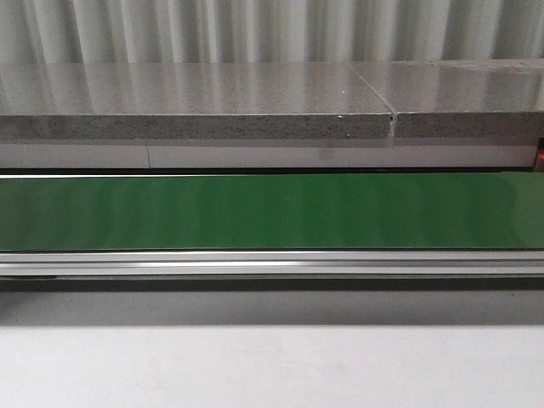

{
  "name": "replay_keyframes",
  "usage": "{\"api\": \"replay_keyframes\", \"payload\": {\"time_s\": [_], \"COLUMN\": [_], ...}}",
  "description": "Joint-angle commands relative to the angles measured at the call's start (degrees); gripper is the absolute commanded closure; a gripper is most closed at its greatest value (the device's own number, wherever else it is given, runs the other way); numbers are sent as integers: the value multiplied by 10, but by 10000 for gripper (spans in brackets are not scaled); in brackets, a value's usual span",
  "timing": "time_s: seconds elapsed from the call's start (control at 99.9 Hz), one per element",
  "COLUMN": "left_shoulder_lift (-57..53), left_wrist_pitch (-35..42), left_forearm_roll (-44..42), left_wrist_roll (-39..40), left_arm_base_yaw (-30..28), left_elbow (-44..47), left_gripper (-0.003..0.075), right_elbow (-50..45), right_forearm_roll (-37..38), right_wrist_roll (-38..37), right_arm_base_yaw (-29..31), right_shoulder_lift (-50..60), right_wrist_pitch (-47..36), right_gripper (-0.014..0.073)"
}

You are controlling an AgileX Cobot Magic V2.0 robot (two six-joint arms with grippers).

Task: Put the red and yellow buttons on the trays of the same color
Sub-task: 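Grasp the red button with the left gripper and lift it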

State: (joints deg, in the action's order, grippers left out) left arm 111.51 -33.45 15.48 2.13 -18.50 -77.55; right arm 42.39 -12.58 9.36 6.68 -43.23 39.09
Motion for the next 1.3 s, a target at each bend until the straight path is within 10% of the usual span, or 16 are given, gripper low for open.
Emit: {"api": "replay_keyframes", "payload": {"time_s": [0.0,0.601,1.291], "left_shoulder_lift": [-41,-280,-309], "left_wrist_pitch": [1,-118,-38], "left_forearm_roll": [15,19,31], "left_wrist_roll": [4,-74,-86], "left_arm_base_yaw": [-2,15,80], "left_elbow": [-17,6,151], "left_gripper": [737,740,740], "right_elbow": [16,16,16], "right_forearm_roll": [-6,-6,-6], "right_wrist_roll": [7,7,7], "right_arm_base_yaw": [-2,-2,-2], "right_shoulder_lift": [4,4,4], "right_wrist_pitch": [-32,-32,-32], "right_gripper": [661,661,661]}}
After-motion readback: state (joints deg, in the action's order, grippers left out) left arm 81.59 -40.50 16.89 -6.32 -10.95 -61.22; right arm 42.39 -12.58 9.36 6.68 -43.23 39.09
